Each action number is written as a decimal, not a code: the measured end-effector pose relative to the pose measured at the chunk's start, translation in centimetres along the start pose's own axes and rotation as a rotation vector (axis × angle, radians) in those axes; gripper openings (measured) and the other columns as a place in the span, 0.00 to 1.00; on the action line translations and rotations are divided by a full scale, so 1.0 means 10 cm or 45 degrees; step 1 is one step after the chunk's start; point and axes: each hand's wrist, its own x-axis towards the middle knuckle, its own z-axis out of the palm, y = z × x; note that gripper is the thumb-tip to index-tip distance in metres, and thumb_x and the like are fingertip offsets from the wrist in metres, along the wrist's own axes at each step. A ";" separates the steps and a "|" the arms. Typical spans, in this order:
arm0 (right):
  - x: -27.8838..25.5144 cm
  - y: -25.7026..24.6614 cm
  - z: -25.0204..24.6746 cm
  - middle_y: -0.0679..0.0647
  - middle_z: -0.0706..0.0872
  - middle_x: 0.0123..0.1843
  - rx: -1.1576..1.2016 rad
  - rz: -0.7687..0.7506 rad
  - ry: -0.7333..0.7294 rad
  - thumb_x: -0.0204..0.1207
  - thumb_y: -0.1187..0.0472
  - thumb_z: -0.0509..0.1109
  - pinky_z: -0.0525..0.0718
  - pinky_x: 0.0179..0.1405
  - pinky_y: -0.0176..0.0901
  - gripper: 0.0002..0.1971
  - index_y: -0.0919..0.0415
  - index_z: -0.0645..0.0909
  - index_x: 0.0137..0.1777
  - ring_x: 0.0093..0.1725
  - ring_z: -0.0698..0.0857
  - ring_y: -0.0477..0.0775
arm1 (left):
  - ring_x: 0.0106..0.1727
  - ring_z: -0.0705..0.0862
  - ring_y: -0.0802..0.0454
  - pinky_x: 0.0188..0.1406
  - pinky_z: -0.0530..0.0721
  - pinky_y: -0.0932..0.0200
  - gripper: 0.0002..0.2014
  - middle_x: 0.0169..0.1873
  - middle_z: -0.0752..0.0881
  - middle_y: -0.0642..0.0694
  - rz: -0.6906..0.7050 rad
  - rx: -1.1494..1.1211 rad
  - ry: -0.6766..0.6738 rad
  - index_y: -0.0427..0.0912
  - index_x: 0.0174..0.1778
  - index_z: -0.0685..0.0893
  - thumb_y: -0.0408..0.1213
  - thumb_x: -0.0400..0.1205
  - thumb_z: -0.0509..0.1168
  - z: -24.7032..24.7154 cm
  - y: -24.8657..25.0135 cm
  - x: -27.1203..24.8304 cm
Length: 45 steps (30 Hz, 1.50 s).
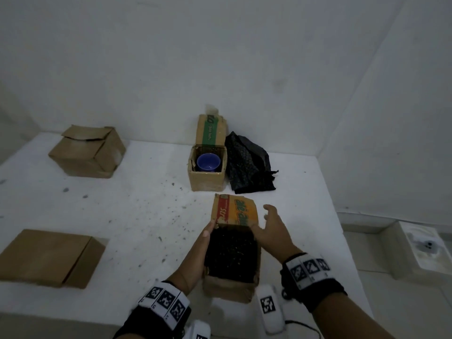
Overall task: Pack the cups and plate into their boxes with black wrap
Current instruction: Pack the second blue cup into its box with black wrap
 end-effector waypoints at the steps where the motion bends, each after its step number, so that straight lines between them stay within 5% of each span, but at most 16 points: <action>1: 0.02 -0.01 -0.03 0.62 0.80 0.59 0.156 0.107 -0.090 0.77 0.57 0.69 0.79 0.58 0.52 0.34 0.61 0.56 0.78 0.57 0.81 0.59 | 0.62 0.69 0.82 0.52 0.71 0.86 0.24 0.75 0.66 0.61 -0.020 0.002 -0.007 0.60 0.78 0.58 0.57 0.85 0.39 0.02 0.03 -0.01; 3: 0.04 -0.07 -0.08 0.57 0.82 0.47 0.416 0.217 -0.167 0.79 0.61 0.67 0.78 0.51 0.48 0.33 0.60 0.54 0.80 0.48 0.81 0.57 | 0.51 0.72 0.86 0.42 0.73 0.88 0.20 0.65 0.72 0.65 -0.036 0.019 0.014 0.60 0.74 0.61 0.49 0.87 0.37 0.05 0.13 -0.05; 5: 0.05 -0.06 -0.09 0.57 0.83 0.46 0.531 0.220 -0.108 0.80 0.65 0.65 0.78 0.50 0.47 0.32 0.62 0.55 0.80 0.48 0.81 0.58 | 0.44 0.76 0.86 0.38 0.74 0.87 0.17 0.58 0.75 0.67 -0.067 0.011 0.048 0.62 0.69 0.63 0.46 0.88 0.37 0.07 0.24 -0.11; 8: 0.04 0.02 -0.08 0.59 0.85 0.43 0.586 0.155 -0.053 0.80 0.68 0.65 0.81 0.50 0.46 0.27 0.64 0.62 0.78 0.42 0.82 0.54 | 0.65 0.74 0.69 0.62 0.70 0.70 0.20 0.68 0.70 0.63 -0.082 -0.047 0.150 0.65 0.73 0.62 0.53 0.86 0.40 0.00 0.20 -0.13; 11: -0.08 0.08 -0.08 0.60 0.88 0.46 0.528 -0.110 -0.060 0.78 0.74 0.64 0.81 0.41 0.31 0.14 0.60 0.80 0.60 0.49 0.86 0.59 | 0.74 0.68 0.59 0.73 0.63 0.56 0.22 0.74 0.68 0.62 -0.065 -0.127 0.238 0.63 0.75 0.63 0.55 0.86 0.39 -0.07 0.12 -0.15; 13: -0.14 0.19 -0.06 0.49 0.87 0.49 0.416 -0.303 -0.064 0.77 0.74 0.66 0.81 0.51 0.32 0.17 0.49 0.84 0.49 0.53 0.85 0.47 | 0.74 0.69 0.58 0.76 0.62 0.50 0.22 0.74 0.70 0.60 -0.064 -0.173 0.228 0.63 0.74 0.64 0.55 0.85 0.38 -0.09 0.13 -0.16; 16: -0.23 0.37 0.01 0.46 0.79 0.64 0.194 -0.341 -0.081 0.78 0.71 0.66 0.71 0.63 0.35 0.18 0.44 0.83 0.53 0.65 0.76 0.44 | 0.72 0.72 0.55 0.77 0.64 0.44 0.21 0.73 0.73 0.57 -0.090 -0.204 0.212 0.60 0.73 0.67 0.55 0.85 0.43 -0.13 0.15 -0.18; 20: -0.36 0.52 0.09 0.47 0.68 0.75 0.196 -0.366 -0.121 0.80 0.75 0.58 0.64 0.67 0.23 0.24 0.41 0.80 0.56 0.74 0.65 0.43 | 0.69 0.73 0.58 0.66 0.74 0.58 0.23 0.71 0.73 0.58 -0.053 0.109 0.142 0.58 0.73 0.70 0.52 0.81 0.62 -0.15 0.17 -0.22; 25: -0.57 0.44 0.15 0.39 0.62 0.78 0.067 -0.280 0.023 0.81 0.55 0.63 0.55 0.81 0.48 0.12 0.43 0.82 0.61 0.82 0.53 0.44 | 0.75 0.68 0.53 0.70 0.76 0.53 0.38 0.75 0.70 0.52 -0.004 0.441 0.051 0.56 0.79 0.60 0.38 0.75 0.72 -0.19 0.01 -0.27; 27: -0.65 0.35 0.19 0.45 0.60 0.82 -0.223 -0.321 0.066 0.69 0.32 0.60 0.54 0.81 0.57 0.29 0.46 0.80 0.65 0.83 0.51 0.52 | 0.76 0.67 0.54 0.73 0.74 0.47 0.42 0.77 0.66 0.53 0.025 0.525 0.032 0.56 0.80 0.56 0.40 0.75 0.73 -0.21 -0.06 -0.30; 29: -0.70 0.29 0.30 0.52 0.55 0.84 -0.651 -0.309 0.009 0.59 0.22 0.49 0.51 0.80 0.64 0.46 0.49 0.70 0.73 0.84 0.48 0.57 | 0.79 0.63 0.53 0.75 0.70 0.44 0.42 0.79 0.62 0.53 0.063 0.610 0.022 0.55 0.81 0.53 0.42 0.76 0.72 -0.22 -0.10 -0.30; 32: -0.76 0.31 0.47 0.61 0.71 0.77 -0.922 -0.364 0.007 0.66 0.22 0.47 0.68 0.70 0.75 0.45 0.57 0.71 0.70 0.78 0.68 0.64 | 0.80 0.59 0.52 0.76 0.68 0.43 0.42 0.81 0.57 0.54 0.102 0.661 -0.003 0.54 0.81 0.51 0.42 0.77 0.70 -0.24 -0.13 -0.29; 34: -0.78 0.39 0.56 0.62 0.80 0.70 -0.897 -0.347 0.017 0.73 0.24 0.40 0.69 0.69 0.73 0.43 0.60 0.72 0.67 0.71 0.77 0.66 | 0.81 0.59 0.53 0.77 0.68 0.43 0.42 0.81 0.56 0.54 0.110 0.672 -0.012 0.53 0.81 0.51 0.41 0.77 0.70 -0.25 -0.14 -0.28; 36: -0.78 0.45 0.59 0.65 0.80 0.70 -0.930 -0.384 -0.006 0.74 0.26 0.39 0.60 0.71 0.70 0.43 0.62 0.69 0.68 0.71 0.77 0.68 | 0.81 0.58 0.53 0.76 0.68 0.44 0.42 0.81 0.56 0.55 0.118 0.684 -0.018 0.53 0.81 0.50 0.41 0.77 0.70 -0.25 -0.15 -0.29; 39: -0.78 0.41 0.57 0.68 0.81 0.67 -1.011 -0.434 -0.025 0.75 0.27 0.40 0.59 0.68 0.71 0.43 0.64 0.75 0.66 0.68 0.79 0.70 | 0.81 0.58 0.53 0.76 0.68 0.44 0.42 0.81 0.55 0.54 0.136 0.699 -0.036 0.53 0.82 0.50 0.41 0.78 0.70 -0.27 -0.17 -0.28; 45: -0.79 0.36 0.60 0.68 0.82 0.66 -1.095 -0.441 -0.056 0.70 0.29 0.49 0.83 0.58 0.61 0.42 0.64 0.81 0.64 0.64 0.83 0.67 | 0.81 0.59 0.52 0.76 0.67 0.44 0.42 0.82 0.55 0.53 0.165 0.758 -0.071 0.51 0.82 0.49 0.42 0.78 0.69 -0.30 -0.15 -0.28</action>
